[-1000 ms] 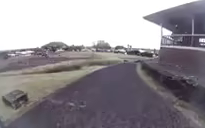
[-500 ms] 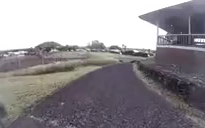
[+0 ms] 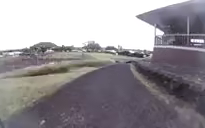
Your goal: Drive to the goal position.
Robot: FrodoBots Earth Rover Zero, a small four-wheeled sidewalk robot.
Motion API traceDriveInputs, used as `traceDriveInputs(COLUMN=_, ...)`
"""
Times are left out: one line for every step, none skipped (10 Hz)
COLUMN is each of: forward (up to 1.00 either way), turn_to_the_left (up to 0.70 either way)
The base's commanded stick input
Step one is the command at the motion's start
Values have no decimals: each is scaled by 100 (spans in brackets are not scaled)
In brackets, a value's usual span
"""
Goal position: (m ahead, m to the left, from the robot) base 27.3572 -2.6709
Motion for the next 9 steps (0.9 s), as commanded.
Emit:
traceDriveInputs(forward=85, turn_to_the_left=0)
traceDriveInputs(forward=85, turn_to_the_left=0)
traceDriveInputs(forward=85, turn_to_the_left=0)
traceDriveInputs(forward=85, turn_to_the_left=-19)
traceDriveInputs(forward=85, turn_to_the_left=-31)
traceDriveInputs(forward=85, turn_to_the_left=-33)
traceDriveInputs(forward=85, turn_to_the_left=-33)
traceDriveInputs(forward=85, turn_to_the_left=-33)
traceDriveInputs(forward=85, turn_to_the_left=-33)
